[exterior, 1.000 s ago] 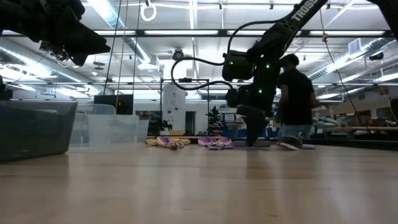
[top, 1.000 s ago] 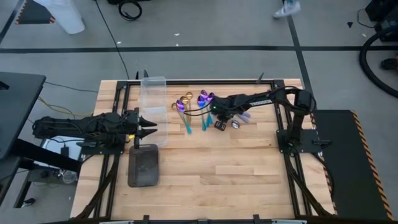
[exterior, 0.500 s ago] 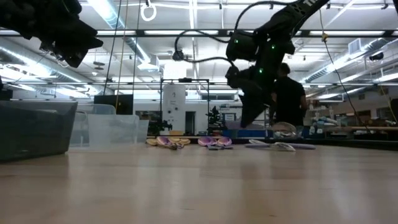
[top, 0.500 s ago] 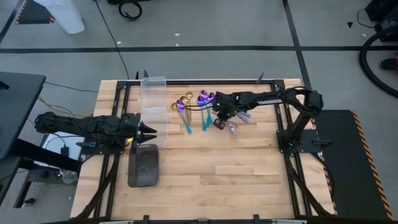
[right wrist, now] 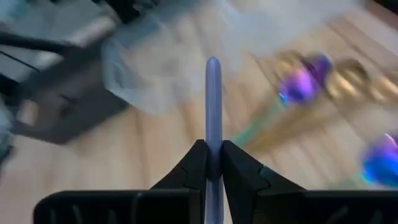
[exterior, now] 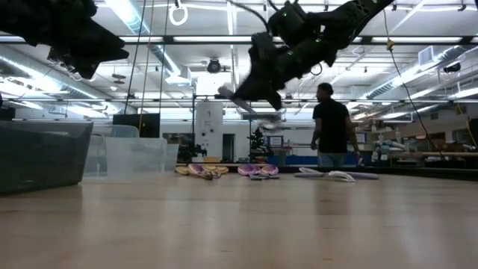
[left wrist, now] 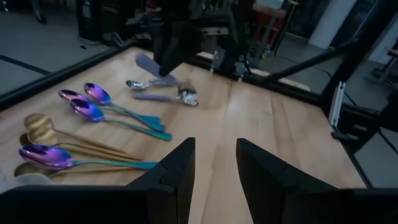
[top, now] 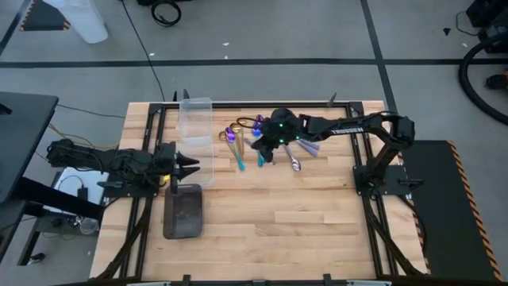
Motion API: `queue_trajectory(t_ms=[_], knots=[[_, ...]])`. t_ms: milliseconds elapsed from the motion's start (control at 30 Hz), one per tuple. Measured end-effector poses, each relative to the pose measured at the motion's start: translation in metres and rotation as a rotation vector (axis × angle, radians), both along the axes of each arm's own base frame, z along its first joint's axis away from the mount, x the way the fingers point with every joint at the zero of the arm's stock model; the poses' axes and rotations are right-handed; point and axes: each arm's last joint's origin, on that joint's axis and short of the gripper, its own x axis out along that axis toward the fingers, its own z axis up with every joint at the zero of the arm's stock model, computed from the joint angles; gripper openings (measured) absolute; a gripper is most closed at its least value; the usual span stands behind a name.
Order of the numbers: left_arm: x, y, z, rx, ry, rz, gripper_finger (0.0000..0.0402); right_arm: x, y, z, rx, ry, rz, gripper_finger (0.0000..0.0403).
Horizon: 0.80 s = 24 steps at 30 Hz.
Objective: Sort silverware by color (type)
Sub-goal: Put the blue spoon into the bottom transparent bin
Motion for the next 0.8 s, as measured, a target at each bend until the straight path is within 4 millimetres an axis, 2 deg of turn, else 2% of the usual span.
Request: queue_trajectory(t_ms=[167,533,700,800], knots=[[0.001,0.0,0.003,0.02,-0.032,0.014,0.0125,0.008,-0.001,0.009,-0.023,-0.148,0.022,0.0044],[0.001,0.001,0.005,0.01,-0.055,0.038,0.0125,0.021,0.008,0.014,-0.056,-0.302,0.066,0.0044],[0.002,0.001,0.006,-0.008,-0.064,0.042,0.0125,0.028,0.018,0.026,-0.108,-0.352,0.101,0.0044],[0.01,-0.001,0.009,-0.001,-0.098,0.056,0.0125,0.031,0.026,0.036,-0.183,-0.435,0.13,0.0044]])
